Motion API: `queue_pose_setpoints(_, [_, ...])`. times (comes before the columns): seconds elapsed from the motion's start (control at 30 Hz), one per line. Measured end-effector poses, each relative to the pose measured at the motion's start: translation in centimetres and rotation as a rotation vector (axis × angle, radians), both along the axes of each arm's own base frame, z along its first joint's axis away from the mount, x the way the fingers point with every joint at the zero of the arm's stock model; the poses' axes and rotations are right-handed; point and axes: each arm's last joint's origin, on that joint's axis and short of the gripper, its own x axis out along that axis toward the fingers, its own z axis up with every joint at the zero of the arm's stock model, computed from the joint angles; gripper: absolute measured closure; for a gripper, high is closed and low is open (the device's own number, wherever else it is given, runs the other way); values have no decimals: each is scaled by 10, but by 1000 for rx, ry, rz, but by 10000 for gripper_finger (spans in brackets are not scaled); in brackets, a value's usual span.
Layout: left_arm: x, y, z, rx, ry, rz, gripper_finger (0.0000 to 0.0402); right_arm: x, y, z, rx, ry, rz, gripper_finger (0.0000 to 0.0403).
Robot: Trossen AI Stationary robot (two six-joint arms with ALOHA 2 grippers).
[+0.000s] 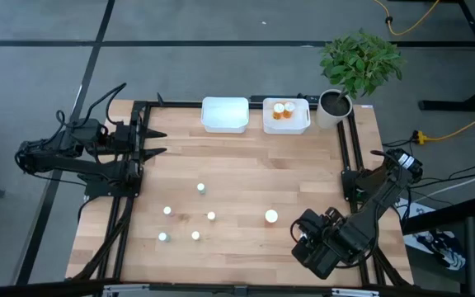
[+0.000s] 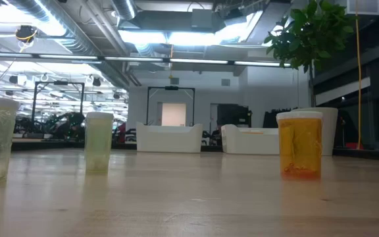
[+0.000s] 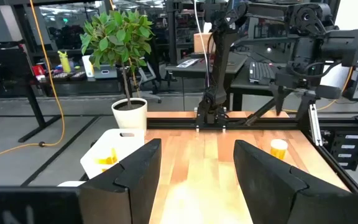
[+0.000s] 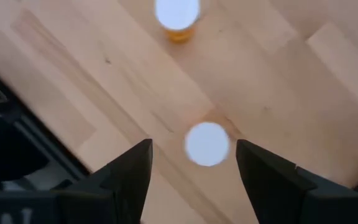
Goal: Pick and place medicine bottles into bin by pill shape (circle, oval)
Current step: Put the orange capsule bottle into the right white bin
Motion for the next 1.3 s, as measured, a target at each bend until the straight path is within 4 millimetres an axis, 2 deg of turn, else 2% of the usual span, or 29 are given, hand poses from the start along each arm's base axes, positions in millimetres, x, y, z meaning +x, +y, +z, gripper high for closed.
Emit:
queue_pose_setpoints(0.13, [0, 0, 0, 0, 0, -1, 207, 3, -5, 0, 29, 3, -123, 163])
queue_pose_setpoints(0.5, [0, 0, 0, 0, 0, 0, 207, 4, -4, -2, 58, 23, -195, 109])
queue_pose_setpoints(0.73, [0, 0, 0, 0, 1, 0, 207, 6, 5, -25, 38, 187, -244, 108])
queue_pose_setpoints(1.03, [0, 0, 0, 0, 1, -1, 207, 13, 8, -43, -7, 225, -253, 108])
queue_pose_setpoints(1.3, [0, 0, 0, 0, 1, 0, 207, -6, -11, -60, -6, 307, -257, 108])
